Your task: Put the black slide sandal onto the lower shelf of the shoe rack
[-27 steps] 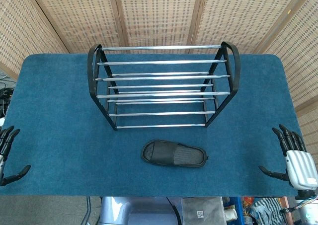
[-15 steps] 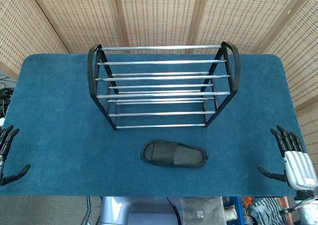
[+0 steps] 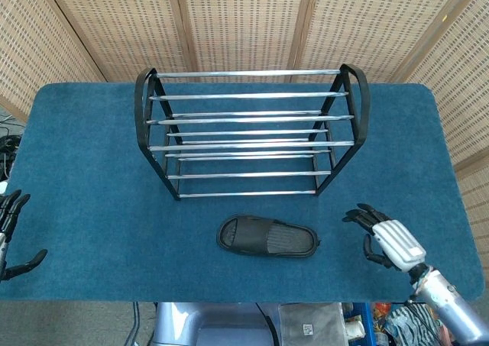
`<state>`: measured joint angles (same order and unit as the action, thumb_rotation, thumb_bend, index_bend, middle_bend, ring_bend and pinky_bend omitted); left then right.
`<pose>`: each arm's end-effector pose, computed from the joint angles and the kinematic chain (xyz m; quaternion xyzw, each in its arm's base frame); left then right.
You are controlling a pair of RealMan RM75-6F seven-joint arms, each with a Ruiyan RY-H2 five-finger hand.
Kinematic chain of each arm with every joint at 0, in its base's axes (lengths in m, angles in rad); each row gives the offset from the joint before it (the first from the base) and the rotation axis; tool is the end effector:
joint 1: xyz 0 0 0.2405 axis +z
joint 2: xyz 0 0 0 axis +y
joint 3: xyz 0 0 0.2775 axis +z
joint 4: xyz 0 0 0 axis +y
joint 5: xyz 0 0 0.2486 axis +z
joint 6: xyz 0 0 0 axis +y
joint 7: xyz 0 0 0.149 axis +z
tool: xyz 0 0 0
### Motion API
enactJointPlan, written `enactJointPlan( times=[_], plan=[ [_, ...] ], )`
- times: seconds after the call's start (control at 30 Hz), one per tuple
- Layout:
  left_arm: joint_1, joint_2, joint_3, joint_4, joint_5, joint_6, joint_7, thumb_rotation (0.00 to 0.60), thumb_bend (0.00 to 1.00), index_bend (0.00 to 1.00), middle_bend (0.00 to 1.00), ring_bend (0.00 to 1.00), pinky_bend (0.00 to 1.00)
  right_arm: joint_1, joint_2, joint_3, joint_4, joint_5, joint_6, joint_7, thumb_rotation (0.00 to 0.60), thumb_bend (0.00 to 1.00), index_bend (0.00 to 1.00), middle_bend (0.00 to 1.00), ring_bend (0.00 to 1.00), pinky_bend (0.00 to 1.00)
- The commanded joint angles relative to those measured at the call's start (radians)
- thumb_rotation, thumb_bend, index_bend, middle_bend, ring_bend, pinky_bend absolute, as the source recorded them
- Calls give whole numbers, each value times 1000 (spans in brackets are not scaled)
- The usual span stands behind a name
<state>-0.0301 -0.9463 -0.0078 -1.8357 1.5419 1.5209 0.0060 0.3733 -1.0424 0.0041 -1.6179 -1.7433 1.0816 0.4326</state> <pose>-0.3139 0.1602 0.1656 -0.5892 -0.4098 -0.3919 0.5756 -0.2939 -0.2557 0.0880 0.7170 -0.4772 0.3875 0.3287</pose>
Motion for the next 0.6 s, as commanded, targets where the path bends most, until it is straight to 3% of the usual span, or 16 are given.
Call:
enactJointPlan(
  times=[0.03, 0.33, 0.6],
  plan=[
    [-2, 0, -1, 0, -4, -3, 1, 600, 237, 0, 0, 0, 0, 93, -44, -12, 28, -32, -110, 39, 600, 1000, 223, 204, 96, 197],
    [-8, 0, -5, 0, -16, -15, 0, 600, 237, 0, 0, 0, 0, 202, -103, 16, 10, 71, -278, -32, 600, 1000, 224, 206, 115, 209],
    [-11, -1, -5, 3, -19, -20, -2, 600, 239, 0, 0, 0, 0, 282, -188, 68, 28, 257, -425, -175, 600, 1000, 224, 204, 117, 209]
  ],
)
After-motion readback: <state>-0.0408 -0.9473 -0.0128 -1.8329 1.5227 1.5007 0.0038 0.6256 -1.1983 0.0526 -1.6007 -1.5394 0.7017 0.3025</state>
